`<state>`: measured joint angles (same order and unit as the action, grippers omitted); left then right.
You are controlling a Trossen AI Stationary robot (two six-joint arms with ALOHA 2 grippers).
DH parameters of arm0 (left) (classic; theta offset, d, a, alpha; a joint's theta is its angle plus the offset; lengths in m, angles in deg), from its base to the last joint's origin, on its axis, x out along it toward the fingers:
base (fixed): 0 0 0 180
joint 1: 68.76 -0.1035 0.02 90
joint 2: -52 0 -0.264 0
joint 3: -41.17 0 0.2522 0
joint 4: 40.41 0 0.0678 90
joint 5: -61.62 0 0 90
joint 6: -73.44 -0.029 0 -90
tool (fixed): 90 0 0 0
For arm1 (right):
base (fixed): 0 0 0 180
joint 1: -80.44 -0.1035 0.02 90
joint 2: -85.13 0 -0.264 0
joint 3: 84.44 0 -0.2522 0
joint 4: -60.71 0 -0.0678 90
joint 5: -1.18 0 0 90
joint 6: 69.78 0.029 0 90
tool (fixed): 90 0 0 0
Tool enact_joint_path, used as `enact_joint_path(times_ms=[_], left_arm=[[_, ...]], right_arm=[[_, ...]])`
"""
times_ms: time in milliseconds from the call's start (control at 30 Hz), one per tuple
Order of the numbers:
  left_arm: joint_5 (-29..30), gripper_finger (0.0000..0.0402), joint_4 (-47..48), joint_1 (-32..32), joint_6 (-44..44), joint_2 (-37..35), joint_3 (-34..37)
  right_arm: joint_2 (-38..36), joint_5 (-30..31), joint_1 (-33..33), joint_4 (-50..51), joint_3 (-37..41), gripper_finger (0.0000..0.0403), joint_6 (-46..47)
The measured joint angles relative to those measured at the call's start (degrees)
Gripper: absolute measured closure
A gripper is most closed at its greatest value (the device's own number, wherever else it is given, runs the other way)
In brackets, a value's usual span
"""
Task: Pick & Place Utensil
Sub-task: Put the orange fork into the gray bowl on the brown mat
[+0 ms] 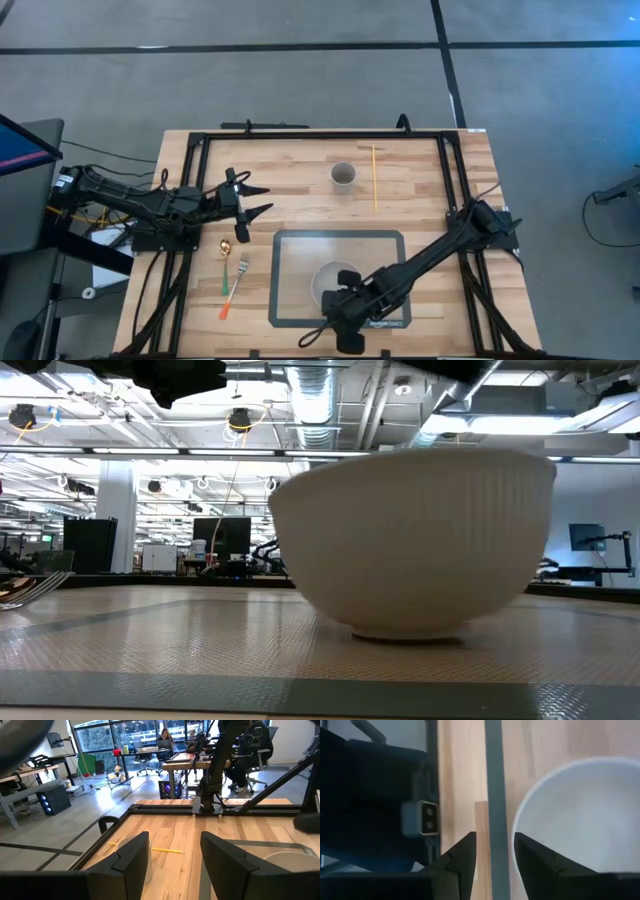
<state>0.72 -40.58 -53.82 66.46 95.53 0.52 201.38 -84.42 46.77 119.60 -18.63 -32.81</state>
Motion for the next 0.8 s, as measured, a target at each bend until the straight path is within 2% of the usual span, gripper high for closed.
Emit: enact_joint_path(times_ms=[133,267,333,433,500,633,800], left_arm=[[0.0,0.0220,0.0,0.0,0.4,0.0,0.0],[0.0,0.0220,0.0,0.0,3.0,0.0,0.0],[0.0,0.0220,0.0,0.0,3.3,0.1,0.0],[0.0,0.0220,0.0,0.0,3.4,0.6,0.0],[0.0,0.0220,-0.2,0.0,3.4,1.0,0.0],[-0.1,0.0220,-0.3,-0.2,3.3,2.2,0.0],[0.0,0.0220,-0.7,-2.8,2.9,3.6,0.0]], right_arm=[[-0.1,1.7,0.4,5.5,-4.5,0.0287,-1.4],[-0.2,7.7,0.6,12.1,-9.1,0.0300,-5.7],[-0.2,13.0,0.6,16.5,-10.4,0.0305,-12.2],[-0.4,26.3,0.7,24.2,-11.1,0.0310,-20.0],[-1.3,32.5,1.3,32.3,-11.1,0.0311,-20.8],[-5.4,38.6,3.2,45.6,-11.0,0.0311,-14.2],[-16.8,41.7,5.9,41.6,-5.8,0.0312,-18.7]])
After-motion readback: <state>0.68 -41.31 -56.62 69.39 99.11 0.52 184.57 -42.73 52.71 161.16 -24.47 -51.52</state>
